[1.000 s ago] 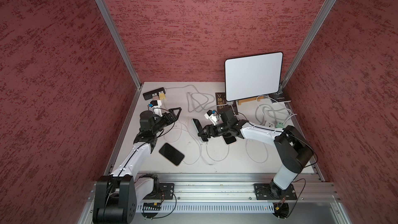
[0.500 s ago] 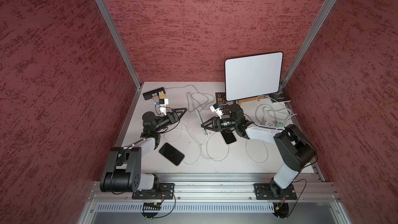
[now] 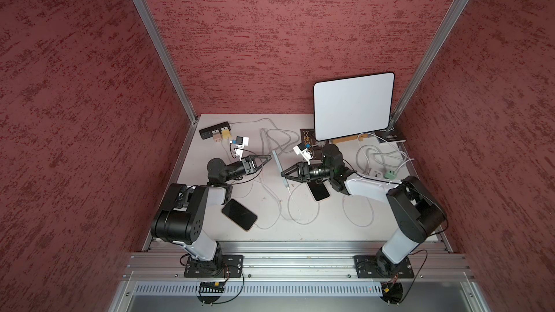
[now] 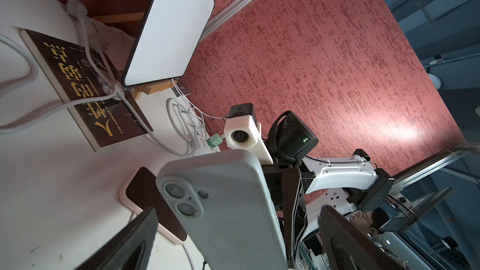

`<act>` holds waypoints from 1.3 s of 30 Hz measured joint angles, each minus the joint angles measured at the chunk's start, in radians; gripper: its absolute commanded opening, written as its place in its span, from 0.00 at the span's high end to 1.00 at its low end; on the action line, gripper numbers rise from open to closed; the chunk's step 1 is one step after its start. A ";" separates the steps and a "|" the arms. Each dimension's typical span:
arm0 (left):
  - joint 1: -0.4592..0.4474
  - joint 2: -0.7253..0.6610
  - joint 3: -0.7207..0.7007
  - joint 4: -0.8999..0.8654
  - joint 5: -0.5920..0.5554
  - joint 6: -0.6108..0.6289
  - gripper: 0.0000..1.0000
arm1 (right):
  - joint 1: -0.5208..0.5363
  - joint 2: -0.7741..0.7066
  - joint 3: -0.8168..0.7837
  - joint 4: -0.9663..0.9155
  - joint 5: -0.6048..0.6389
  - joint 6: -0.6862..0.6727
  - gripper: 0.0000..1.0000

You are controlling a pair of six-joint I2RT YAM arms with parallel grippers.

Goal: Unplug the charging cable from the phone
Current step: Pick up the phone at the center of the board.

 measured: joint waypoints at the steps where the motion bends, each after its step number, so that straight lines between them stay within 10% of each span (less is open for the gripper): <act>1: -0.003 0.004 0.002 0.002 0.003 0.000 0.00 | 0.001 -0.006 0.000 0.002 -0.001 0.000 0.63; 32: -0.068 0.019 0.017 0.015 0.006 -0.003 0.00 | 0.051 -0.027 0.000 -0.005 -0.002 -0.031 0.63; 39: -0.068 0.019 0.025 0.007 0.004 -0.022 0.20 | 0.052 -0.027 0.008 -0.045 0.000 -0.080 0.62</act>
